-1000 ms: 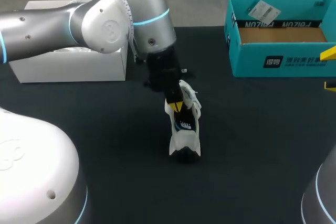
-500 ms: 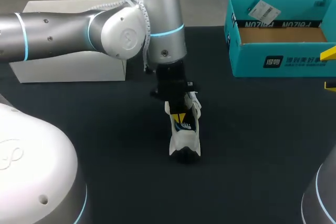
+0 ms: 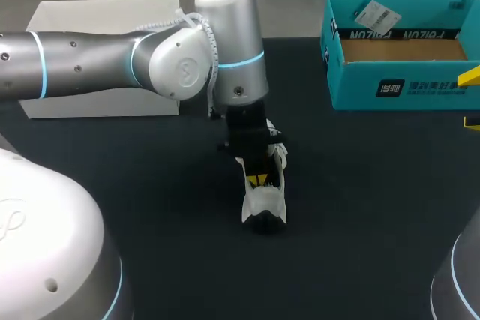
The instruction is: Take the shoe out of the shoebox, open the shoe tongue, remove and reinsert the insole, then place the shoe into the shoebox
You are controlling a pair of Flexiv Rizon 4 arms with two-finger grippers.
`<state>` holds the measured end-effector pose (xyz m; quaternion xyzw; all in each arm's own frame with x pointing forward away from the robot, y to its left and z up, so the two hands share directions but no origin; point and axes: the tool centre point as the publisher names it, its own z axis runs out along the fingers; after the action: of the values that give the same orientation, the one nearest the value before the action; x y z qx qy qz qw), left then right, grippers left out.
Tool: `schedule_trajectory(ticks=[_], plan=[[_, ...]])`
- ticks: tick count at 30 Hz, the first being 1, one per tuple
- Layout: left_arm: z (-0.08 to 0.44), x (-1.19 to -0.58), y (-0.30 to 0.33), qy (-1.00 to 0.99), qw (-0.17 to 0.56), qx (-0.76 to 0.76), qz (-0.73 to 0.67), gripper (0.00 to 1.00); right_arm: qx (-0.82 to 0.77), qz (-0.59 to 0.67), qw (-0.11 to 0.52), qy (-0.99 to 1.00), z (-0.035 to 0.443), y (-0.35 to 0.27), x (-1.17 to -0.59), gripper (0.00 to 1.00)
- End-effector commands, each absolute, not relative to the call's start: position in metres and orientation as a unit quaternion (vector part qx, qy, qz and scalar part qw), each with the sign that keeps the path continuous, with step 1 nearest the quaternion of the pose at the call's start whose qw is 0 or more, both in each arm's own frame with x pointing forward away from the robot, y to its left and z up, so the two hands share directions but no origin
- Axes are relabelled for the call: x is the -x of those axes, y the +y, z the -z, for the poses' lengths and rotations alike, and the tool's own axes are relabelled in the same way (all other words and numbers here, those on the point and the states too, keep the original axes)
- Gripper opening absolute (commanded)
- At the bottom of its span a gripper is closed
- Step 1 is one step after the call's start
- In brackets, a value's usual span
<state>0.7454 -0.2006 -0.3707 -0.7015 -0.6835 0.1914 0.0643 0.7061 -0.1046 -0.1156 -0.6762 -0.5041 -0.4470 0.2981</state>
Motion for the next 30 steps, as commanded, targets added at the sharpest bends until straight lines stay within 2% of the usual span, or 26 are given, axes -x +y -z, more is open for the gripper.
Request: schedule_trajectory(ticks=[1,7,12,30], plan=[[0.371,-0.746,-0.199,-0.685,0.056,0.702,-0.188,0.00,0.677,0.447,0.297,-0.504,0.116,-0.104,-0.704,1.00],[0.348,-0.756,-0.197,-0.688,0.029,0.700,-0.191,0.00,0.677,0.447,0.297,-0.504,0.116,-0.104,-0.704,1.00],[0.336,-0.750,-0.194,-0.677,0.041,0.704,-0.212,0.00,0.677,0.447,0.297,-0.504,0.116,-0.104,-0.704,1.00],[0.370,-0.730,-0.210,-0.662,0.071,0.710,-0.228,0.00,0.677,0.447,0.297,-0.504,0.116,-0.104,-0.704,1.00]])
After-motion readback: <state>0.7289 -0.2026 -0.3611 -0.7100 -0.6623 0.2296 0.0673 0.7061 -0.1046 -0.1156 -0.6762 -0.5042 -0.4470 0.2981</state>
